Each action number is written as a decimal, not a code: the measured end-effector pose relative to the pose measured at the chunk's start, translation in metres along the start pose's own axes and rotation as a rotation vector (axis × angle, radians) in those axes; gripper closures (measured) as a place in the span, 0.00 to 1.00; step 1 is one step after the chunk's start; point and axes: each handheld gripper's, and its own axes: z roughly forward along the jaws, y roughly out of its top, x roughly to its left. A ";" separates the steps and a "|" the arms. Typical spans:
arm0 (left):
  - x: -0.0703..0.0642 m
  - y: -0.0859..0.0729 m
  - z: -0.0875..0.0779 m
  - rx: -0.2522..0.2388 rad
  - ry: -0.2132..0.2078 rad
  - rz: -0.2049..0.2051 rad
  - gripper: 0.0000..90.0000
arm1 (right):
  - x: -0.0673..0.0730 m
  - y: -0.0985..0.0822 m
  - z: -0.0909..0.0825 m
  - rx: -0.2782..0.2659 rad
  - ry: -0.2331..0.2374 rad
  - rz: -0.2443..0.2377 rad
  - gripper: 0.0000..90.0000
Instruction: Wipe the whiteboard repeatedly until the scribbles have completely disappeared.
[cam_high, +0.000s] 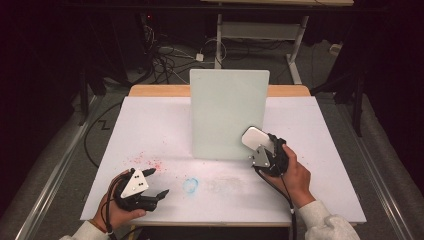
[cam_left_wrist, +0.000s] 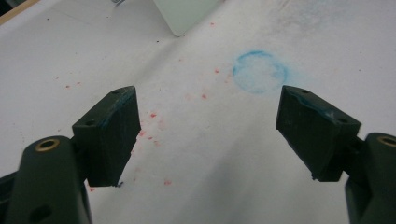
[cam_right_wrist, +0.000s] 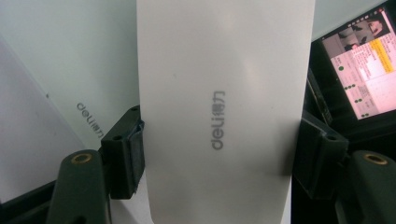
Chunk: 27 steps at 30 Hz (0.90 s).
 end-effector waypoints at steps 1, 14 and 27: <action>0.000 0.000 0.000 0.000 0.000 0.000 0.23 | -0.001 0.000 0.000 -0.002 0.006 0.027 0.34; 0.001 -0.001 -0.003 -0.007 0.008 -0.006 0.23 | -0.014 -0.009 -0.004 -0.012 0.007 0.150 0.34; 0.002 -0.001 -0.002 -0.010 0.010 -0.006 0.23 | -0.014 -0.012 -0.017 -0.070 0.091 0.170 0.34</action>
